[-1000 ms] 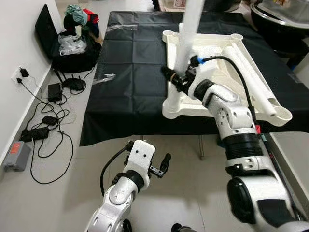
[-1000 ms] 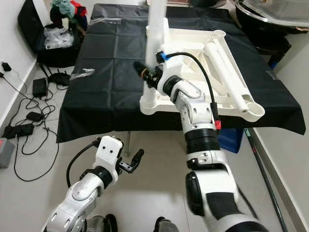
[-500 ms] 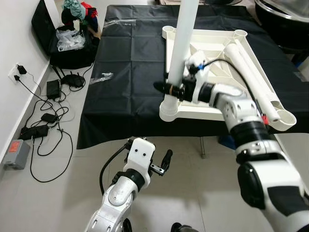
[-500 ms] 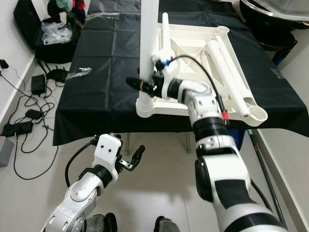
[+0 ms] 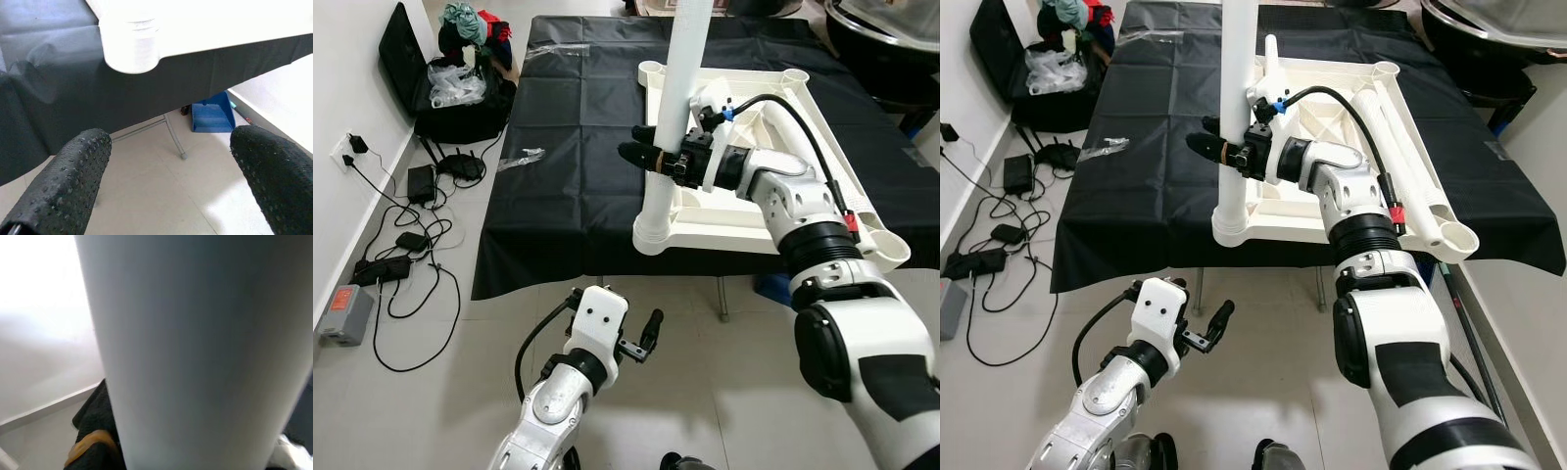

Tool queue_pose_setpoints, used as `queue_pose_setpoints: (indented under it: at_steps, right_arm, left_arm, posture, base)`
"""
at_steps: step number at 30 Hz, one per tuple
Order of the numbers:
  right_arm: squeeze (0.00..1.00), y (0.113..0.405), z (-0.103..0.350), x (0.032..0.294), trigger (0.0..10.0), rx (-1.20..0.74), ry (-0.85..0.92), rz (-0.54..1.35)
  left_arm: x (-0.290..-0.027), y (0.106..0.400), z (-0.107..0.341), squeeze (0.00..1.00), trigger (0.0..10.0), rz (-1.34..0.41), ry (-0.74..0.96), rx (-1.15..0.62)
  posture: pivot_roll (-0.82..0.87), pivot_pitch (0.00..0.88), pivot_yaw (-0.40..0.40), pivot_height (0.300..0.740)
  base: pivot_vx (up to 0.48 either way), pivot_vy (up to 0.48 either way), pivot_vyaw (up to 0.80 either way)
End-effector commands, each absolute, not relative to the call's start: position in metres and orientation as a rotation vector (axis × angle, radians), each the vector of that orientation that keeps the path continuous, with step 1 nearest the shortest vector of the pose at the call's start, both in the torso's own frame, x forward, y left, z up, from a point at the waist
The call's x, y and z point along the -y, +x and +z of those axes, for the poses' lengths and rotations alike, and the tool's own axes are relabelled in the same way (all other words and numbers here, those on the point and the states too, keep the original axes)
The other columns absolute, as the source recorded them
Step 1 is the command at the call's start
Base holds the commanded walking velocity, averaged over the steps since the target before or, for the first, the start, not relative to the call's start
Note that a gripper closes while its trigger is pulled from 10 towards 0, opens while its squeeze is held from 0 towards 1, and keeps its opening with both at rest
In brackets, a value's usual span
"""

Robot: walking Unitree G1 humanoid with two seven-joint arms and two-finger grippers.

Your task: Building children table

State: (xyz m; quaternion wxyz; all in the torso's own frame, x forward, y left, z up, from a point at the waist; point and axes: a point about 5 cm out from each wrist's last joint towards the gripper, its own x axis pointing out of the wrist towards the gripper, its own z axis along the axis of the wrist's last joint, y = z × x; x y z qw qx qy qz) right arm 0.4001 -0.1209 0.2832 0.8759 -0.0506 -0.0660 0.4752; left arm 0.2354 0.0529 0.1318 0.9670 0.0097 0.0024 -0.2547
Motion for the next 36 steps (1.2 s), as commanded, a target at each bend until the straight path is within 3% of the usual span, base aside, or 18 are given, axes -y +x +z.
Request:
queue_pose_setpoints:
  at_steps: [1,4,5,8,10,11,14,20,21,22,23,24,26,27,28,29,34,36]
  right_arm:
    - [0.0,0.405,0.278,0.123,0.0,0.118,-0.102,0.903]
    - [0.0,0.406,0.276,0.125,0.0,0.114,-0.096,0.865]
    - [0.0,0.416,0.269,0.14,0.0,0.09,-0.017,0.568]
    - [0.0,0.418,0.266,0.145,0.0,0.088,-0.003,0.471]
    - [0.0,0.419,0.263,0.154,0.0,0.09,0.075,0.3]
    - [0.0,0.417,0.262,0.162,0.0,0.123,0.094,0.125]
    - [0.0,0.414,0.26,0.164,0.0,0.136,0.111,0.044]
    - [0.0,0.392,0.249,0.13,0.0,0.173,0.169,-0.106]
    - [0.0,0.39,0.248,0.12,3.5,0.176,0.177,-0.08]
    - [0.0,0.39,0.248,0.12,3.5,0.176,0.177,-0.08]
    - [0.0,0.39,0.247,0.109,6.3,0.177,0.198,-0.025]
    - [0.0,0.39,0.248,0.101,10.0,0.181,0.199,0.018]
    - [0.0,0.389,0.248,0.094,10.0,0.184,0.196,0.038]
    - [1.0,0.389,0.249,0.093,10.0,0.194,0.186,0.058]
    - [1.0,0.389,0.249,0.093,10.0,0.194,0.186,0.058]
    - [0.0,0.386,0.255,0.092,10.0,0.213,0.17,0.077]
    - [0.0,0.387,0.266,0.088,10.0,0.23,0.179,0.285]
    - [0.0,0.384,0.266,0.086,10.0,0.143,0.119,0.659]
  left_arm:
    - [-0.052,0.233,0.132,0.0,10.0,-0.515,0.019,-0.001]
    - [-0.052,0.233,0.132,0.0,10.0,-0.516,0.019,-0.001]
    - [-0.051,0.233,0.131,0.0,10.0,-0.517,0.02,-0.004]
    - [-0.051,0.233,0.131,0.0,10.0,-0.517,0.02,-0.005]
    - [-0.052,0.234,0.131,0.0,10.0,-0.518,0.021,-0.007]
    - [-0.052,0.234,0.131,0.0,10.0,-0.519,0.022,-0.008]
    - [-0.053,0.235,0.131,0.0,10.0,-0.52,0.024,-0.009]
    - [-0.053,0.235,0.13,0.0,10.0,-0.522,0.03,-0.013]
    - [-0.053,0.234,0.13,0.0,10.0,-0.521,0.03,-0.014]
    - [-0.053,0.234,0.13,0.0,10.0,-0.521,0.03,-0.014]
    - [-0.052,0.234,0.13,0.0,10.0,-0.521,0.03,-0.014]
    - [-0.052,0.233,0.129,0.0,10.0,-0.52,0.029,-0.014]
    - [-0.052,0.233,0.129,0.0,10.0,-0.519,0.028,-0.014]
    - [-0.051,0.232,0.129,0.0,10.0,-0.52,0.026,-0.015]
    - [-0.051,0.232,0.129,0.0,10.0,-0.52,0.026,-0.015]
    - [-0.051,0.232,0.128,0.0,10.0,-0.522,0.025,-0.018]
    - [-0.051,0.232,0.128,0.0,10.0,-0.525,0.024,-0.021]
    - [-0.051,0.233,0.128,0.0,10.0,-0.527,0.023,-0.022]
  posture:
    - [0.17,0.132,-0.065,0.74]
    - [0.17,0.132,-0.065,0.74]
    - [0.16,0.129,-0.056,0.74]
    - [0.16,0.129,-0.056,0.74]
    - [0.16,0.134,-0.057,0.74]
    - [0.15,0.135,-0.053,0.74]
    - [0.15,0.139,-0.049,0.74]
    - [0.16,0.135,-0.05,0.74]
    - [0.16,0.131,-0.047,0.74]
    - [0.16,0.131,-0.047,0.74]
    - [0.16,0.128,-0.051,0.74]
    - [0.15,0.124,-0.053,0.74]
    - [0.15,0.124,-0.053,0.74]
    - [0.15,0.114,-0.056,0.74]
    - [0.15,0.114,-0.056,0.74]
    - [0.15,0.118,-0.057,0.74]
    - [0.15,0.124,-0.054,0.74]
    - [0.15,0.125,-0.053,0.74]
  base:
    - [0.0,0.0,0.0]
    - [0.0,0.0,0.0]
    - [0.0,0.0,0.0]
    - [0.0,0.0,0.0]
    - [0.0,0.0,0.0]
    - [0.0,0.0,0.0]
    - [0.0,0.0,0.0]
    - [0.0,0.0,0.0]
    - [0.0,0.0,0.0]
    - [0.0,0.0,0.0]
    - [0.0,0.0,0.0]
    - [0.0,0.0,0.0]
    - [0.0,0.0,0.0]
    - [0.0,0.0,0.0]
    - [0.0,0.0,0.0]
    - [0.0,0.0,0.0]
    - [0.0,0.0,0.0]
    - [0.0,0.0,0.0]
